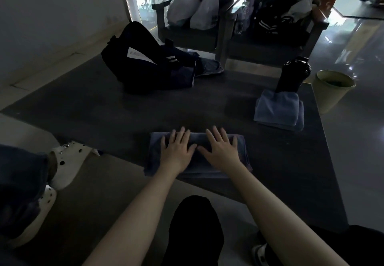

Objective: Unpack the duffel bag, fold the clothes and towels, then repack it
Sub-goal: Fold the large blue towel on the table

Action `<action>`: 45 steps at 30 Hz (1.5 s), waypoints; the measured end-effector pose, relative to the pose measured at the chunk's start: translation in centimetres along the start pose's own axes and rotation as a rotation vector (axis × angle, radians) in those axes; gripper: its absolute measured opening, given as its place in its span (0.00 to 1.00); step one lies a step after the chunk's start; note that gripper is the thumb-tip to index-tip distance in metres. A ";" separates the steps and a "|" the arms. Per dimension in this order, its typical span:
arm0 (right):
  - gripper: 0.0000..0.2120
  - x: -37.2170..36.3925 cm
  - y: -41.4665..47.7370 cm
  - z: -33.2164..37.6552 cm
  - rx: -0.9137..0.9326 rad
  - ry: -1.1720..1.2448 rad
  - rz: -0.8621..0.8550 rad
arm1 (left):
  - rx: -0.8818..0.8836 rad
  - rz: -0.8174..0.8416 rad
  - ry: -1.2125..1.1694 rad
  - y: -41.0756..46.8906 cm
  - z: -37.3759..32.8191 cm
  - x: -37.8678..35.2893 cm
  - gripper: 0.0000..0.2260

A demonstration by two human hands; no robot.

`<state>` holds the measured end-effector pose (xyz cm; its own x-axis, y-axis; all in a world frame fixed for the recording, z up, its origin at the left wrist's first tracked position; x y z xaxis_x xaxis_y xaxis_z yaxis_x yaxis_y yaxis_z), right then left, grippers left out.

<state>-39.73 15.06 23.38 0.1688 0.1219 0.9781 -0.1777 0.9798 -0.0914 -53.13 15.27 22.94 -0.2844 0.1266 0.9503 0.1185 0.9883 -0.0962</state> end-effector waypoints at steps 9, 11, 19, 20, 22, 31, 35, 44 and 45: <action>0.43 -2.2 1.6 -2.1 0.004 -0.090 -0.086 | -0.035 -0.102 0.100 1.4 0.8 -1.2 0.37; 0.43 -1.7 2.5 -2.7 -0.009 -0.068 -0.099 | -0.028 -0.110 0.096 2.6 0.3 -1.2 0.34; 0.31 -0.8 1.9 -5.2 -0.103 -0.051 -0.131 | -0.050 -0.083 0.077 3.5 0.1 -1.4 0.29; 0.32 -0.9 1.8 -5.5 -0.103 -0.055 -0.129 | -0.020 -0.083 0.067 3.3 0.7 -1.3 0.29; 0.32 -1.0 1.5 -6.0 -0.105 -0.070 -0.123 | 0.047 -0.068 0.059 2.8 1.8 -1.2 0.30; 0.41 -1.2 -0.6 -7.7 -0.104 -0.077 -0.082 | 0.061 -0.021 0.046 0.3 0.5 -2.0 0.29; 0.37 0.3 -3.0 -8.7 -0.209 -0.103 -0.157 | 0.040 0.000 0.052 -0.4 -0.3 -1.9 0.26; 0.26 -1.4 -6.2 -4.4 -0.203 -0.017 -0.109 | 0.124 0.064 0.148 1.5 1.6 0.0 0.29; 0.26 -1.8 -5.5 -4.6 -0.166 -0.051 -0.081 | 0.140 0.070 0.157 1.4 2.3 0.0 0.29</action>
<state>-34.59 10.20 21.29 0.1255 0.0378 0.9914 -0.0019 0.9993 -0.0378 -55.10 16.85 22.10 -0.1275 0.1918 0.9731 -0.0036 0.9810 -0.1938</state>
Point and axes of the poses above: each hand's wrist, its own y-axis towards the middle knuckle, its own x-axis out of the back of the hand, z = x × y, the point moved 10 cm from there along y, towards the middle knuckle, and after that the axes turned 4 degrees about -y, right-handed, at the moved point
